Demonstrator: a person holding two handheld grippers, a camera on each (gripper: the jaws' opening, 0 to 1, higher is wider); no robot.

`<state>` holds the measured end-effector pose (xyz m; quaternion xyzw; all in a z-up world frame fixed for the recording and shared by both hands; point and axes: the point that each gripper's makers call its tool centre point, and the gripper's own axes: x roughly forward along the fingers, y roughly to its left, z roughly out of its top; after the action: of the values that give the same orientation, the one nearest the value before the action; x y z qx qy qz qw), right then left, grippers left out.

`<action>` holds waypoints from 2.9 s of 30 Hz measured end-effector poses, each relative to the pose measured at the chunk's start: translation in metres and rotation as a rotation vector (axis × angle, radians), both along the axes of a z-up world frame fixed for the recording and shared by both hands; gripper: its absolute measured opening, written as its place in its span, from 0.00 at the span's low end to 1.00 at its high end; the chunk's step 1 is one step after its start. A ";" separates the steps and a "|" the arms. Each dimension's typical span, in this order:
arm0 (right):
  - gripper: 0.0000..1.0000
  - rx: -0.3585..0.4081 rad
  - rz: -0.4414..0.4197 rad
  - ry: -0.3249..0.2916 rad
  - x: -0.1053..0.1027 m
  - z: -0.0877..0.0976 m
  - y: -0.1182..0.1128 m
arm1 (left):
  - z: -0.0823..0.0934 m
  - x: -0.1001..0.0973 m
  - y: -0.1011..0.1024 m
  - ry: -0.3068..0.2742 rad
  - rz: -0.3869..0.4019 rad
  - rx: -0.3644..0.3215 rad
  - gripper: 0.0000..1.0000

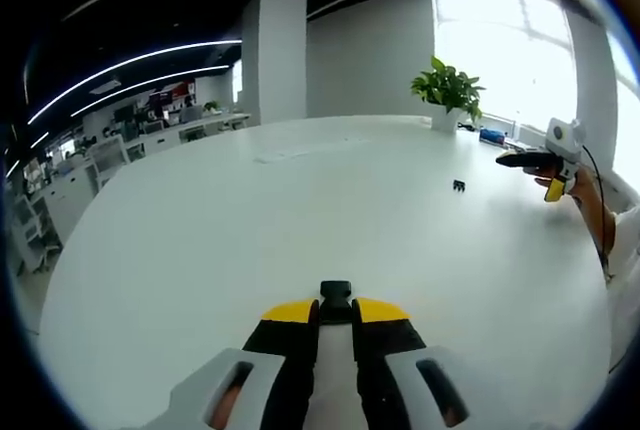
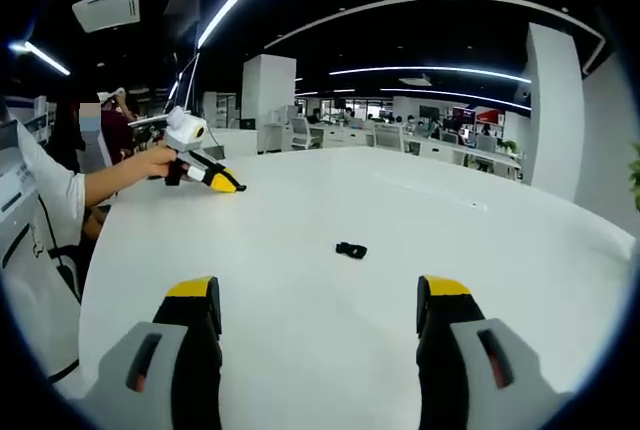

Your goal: Snap the two parts of the plastic buckle together until the buckle closes and remains connected.

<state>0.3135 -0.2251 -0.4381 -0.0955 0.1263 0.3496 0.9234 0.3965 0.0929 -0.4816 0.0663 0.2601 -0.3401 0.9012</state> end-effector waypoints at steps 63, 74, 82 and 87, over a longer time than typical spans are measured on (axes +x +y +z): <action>0.79 0.020 0.016 0.016 0.004 -0.010 0.001 | 0.010 -0.030 -0.079 0.014 -0.387 -0.008 0.12; 0.79 0.041 0.032 -0.010 0.025 -0.011 -0.003 | 0.011 -0.036 -0.088 0.018 -0.436 -0.032 0.12; 0.79 0.058 0.099 -0.037 0.041 -0.002 0.000 | 0.013 -0.038 -0.090 0.008 -0.439 -0.035 0.12; 0.78 0.081 0.127 -0.057 0.057 0.002 -0.003 | 0.014 -0.039 -0.089 0.011 -0.451 -0.041 0.12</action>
<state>0.3703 -0.2283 -0.4360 -0.0758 0.0793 0.4095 0.9057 0.3574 0.0036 -0.4675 0.1025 0.2367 -0.5386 0.8021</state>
